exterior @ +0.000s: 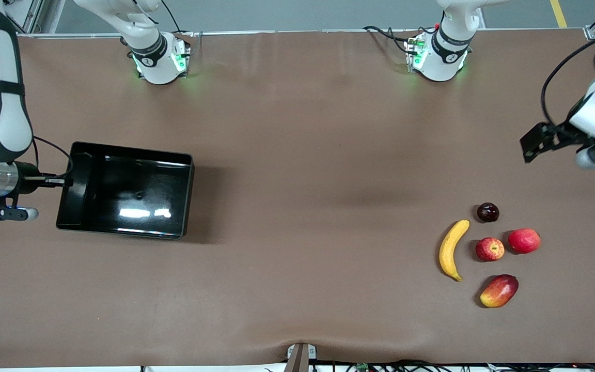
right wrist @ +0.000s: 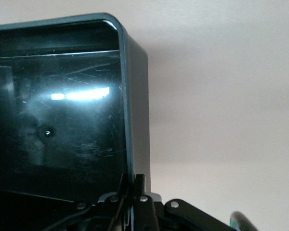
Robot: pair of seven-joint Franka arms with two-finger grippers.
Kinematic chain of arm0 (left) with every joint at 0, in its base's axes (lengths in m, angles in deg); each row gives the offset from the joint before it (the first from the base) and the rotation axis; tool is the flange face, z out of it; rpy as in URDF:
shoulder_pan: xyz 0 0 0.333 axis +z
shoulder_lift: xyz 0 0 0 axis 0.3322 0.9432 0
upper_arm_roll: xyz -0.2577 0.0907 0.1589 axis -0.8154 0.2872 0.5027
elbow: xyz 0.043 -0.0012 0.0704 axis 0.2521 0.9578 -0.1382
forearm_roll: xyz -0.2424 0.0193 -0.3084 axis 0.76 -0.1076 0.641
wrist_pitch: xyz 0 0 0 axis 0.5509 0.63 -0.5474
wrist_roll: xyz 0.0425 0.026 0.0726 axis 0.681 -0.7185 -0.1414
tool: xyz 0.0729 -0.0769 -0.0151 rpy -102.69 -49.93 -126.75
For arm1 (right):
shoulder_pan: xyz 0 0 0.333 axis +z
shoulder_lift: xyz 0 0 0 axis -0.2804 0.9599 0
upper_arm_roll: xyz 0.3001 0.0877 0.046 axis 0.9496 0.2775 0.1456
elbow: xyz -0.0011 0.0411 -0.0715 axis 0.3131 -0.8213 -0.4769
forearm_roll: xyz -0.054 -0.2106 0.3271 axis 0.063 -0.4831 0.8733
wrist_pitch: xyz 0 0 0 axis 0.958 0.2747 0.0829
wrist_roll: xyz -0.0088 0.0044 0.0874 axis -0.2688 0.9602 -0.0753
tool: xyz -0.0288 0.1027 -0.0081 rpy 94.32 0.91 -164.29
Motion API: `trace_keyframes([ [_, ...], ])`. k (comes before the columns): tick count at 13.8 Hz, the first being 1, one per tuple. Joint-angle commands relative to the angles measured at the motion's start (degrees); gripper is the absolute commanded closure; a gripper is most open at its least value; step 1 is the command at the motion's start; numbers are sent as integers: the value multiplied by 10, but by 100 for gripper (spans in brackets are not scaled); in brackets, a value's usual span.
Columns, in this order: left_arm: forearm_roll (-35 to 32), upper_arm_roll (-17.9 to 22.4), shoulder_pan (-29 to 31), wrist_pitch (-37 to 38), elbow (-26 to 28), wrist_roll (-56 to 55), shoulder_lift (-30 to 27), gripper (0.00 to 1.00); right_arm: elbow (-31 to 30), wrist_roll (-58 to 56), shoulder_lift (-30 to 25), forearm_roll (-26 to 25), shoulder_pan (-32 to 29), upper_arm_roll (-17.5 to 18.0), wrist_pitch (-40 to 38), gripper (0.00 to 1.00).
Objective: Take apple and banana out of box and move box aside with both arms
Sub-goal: 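Set the tray down and release it with the right gripper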
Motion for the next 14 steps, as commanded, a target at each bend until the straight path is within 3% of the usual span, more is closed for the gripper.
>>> trace_keyframes([
  [1, 49, 83, -65, 41, 6, -3, -34, 0, -66, -58, -12, -2, -52, 12, 66, 100],
  [4, 53, 118, -108, 46, 20, -14, -54, 0, -98, -102, 12, -1, -82, 13, 123, 100],
  [8, 54, 120, -108, 47, 27, -13, -62, 0, -91, -162, 42, 2, -105, 13, 159, 99],
  [9, 54, 120, -109, 47, 28, -13, -62, 0, -89, -162, 42, 2, -103, 13, 156, 31],
  [10, 55, 119, -103, 46, 27, -11, -58, 0, -85, -161, 41, 3, -101, 14, 151, 0],
  [14, 55, 118, -103, 43, 27, -11, -55, 0, 30, -161, 38, 5, -79, 21, 22, 0],
])
